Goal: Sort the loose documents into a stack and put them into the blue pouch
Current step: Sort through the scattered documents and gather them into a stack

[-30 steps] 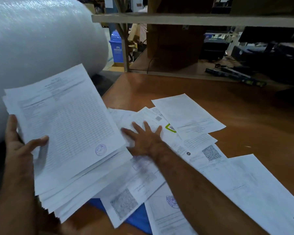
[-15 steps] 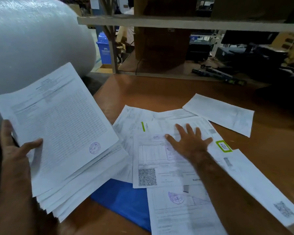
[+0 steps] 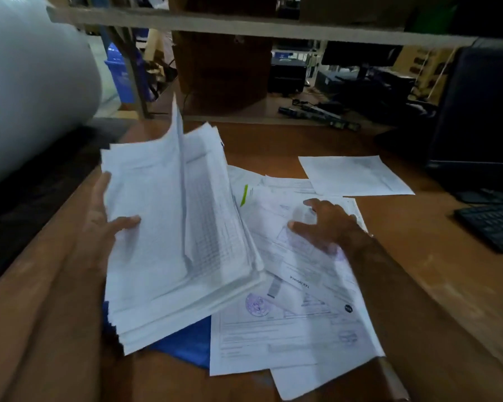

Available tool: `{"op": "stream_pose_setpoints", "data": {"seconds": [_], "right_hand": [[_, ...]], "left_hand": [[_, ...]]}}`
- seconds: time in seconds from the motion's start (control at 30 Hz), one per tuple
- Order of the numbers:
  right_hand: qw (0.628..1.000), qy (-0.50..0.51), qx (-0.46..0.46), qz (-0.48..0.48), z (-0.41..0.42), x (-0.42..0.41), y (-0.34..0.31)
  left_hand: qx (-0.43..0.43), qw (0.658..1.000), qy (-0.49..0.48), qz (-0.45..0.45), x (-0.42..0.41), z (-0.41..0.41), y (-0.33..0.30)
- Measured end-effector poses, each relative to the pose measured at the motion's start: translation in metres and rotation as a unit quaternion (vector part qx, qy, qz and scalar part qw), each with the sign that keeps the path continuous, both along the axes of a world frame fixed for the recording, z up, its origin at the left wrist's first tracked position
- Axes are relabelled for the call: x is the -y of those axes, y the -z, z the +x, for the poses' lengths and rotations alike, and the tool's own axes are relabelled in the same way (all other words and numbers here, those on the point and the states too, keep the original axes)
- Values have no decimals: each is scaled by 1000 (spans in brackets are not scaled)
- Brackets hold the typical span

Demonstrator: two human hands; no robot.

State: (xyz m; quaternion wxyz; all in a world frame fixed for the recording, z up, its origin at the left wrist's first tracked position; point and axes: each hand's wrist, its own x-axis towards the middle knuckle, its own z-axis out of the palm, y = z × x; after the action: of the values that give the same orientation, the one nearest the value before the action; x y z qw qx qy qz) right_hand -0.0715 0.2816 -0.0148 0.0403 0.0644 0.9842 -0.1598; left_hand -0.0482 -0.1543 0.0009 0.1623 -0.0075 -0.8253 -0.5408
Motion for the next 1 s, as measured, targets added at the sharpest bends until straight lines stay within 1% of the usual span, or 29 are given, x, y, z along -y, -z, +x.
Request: {"op": "stream_pose_setpoints", "data": {"seconds": [0.03,0.1,0.17,0.27,0.3,0.33,0.37,0.4,0.47,0.5,0.57,0.77,0.9,0.93,0.97,1.0], "right_hand": [[1000,-12,17,12,1,0,-1],[1000,2,15,16,-3,-3,0],[1000,23,2,-13,-10,-11,4],[995,31,-40,-88,-15,-24,1],[990,38,-55,-125,-14,-27,-3],[981,48,-74,-175,-13,-28,-8],[966,65,-98,-231,-12,-30,-14],[943,92,-124,-295,-10,-33,-19],[881,138,-165,-422,-6,-35,-26],[857,148,-170,-464,-2,-35,-29],[825,148,-166,-520,5,-33,-30],[763,119,-182,-608,17,-21,-24],[753,132,-233,-601,15,-14,-16],[745,137,-229,-611,14,-11,-15],[757,121,-230,-600,14,-5,-12],[795,93,-235,-551,15,4,-10]], "left_hand": [[13,999,31,-11,-13,2,8],[54,994,95,16,-27,16,20],[75,992,102,24,-29,25,27],[84,987,100,95,-30,31,24],[81,984,103,121,-29,31,24],[73,984,102,125,-28,32,24],[66,984,106,130,-30,34,24],[60,984,107,130,-30,35,24],[55,982,111,141,-29,34,27],[52,982,111,145,-29,34,28],[50,982,108,146,-29,33,31],[49,979,105,167,-27,32,33],[54,973,109,195,-25,28,34],[58,970,107,209,-24,26,34],[62,969,106,215,-24,26,33],[64,968,104,219,-23,25,34]]}}
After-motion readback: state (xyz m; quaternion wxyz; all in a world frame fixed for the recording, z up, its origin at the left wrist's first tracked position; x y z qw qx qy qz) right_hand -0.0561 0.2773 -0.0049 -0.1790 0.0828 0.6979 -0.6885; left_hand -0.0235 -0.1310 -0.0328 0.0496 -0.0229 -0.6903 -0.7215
